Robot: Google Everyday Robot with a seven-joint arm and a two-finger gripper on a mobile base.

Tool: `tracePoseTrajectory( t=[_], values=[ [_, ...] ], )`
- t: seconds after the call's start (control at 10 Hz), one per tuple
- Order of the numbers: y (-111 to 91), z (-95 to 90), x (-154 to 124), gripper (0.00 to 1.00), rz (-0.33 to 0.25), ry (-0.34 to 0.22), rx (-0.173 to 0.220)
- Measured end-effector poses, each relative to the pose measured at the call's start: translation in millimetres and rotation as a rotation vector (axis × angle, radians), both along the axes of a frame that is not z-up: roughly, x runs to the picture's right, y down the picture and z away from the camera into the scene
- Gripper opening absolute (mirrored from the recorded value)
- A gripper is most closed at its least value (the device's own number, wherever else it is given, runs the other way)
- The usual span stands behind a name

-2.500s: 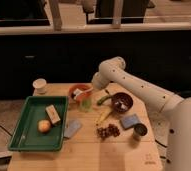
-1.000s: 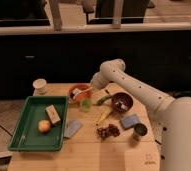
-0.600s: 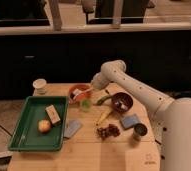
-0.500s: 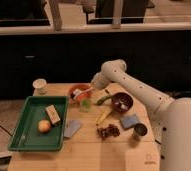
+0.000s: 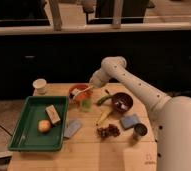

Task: Place brush in red bowl

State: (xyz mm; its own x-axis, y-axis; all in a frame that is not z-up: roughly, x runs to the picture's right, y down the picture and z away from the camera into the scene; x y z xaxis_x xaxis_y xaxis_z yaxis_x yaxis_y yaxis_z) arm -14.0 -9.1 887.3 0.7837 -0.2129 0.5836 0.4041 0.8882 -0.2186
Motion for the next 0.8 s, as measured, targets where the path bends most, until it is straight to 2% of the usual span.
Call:
tracePoseTrajectory(
  t=[0.4,0.8],
  values=[
    [-7,2.2,-21,0.00,-0.029,-0.035,0.016],
    [-14,5.0,-41,0.00,-0.030,-0.058,0.034]
  ],
)
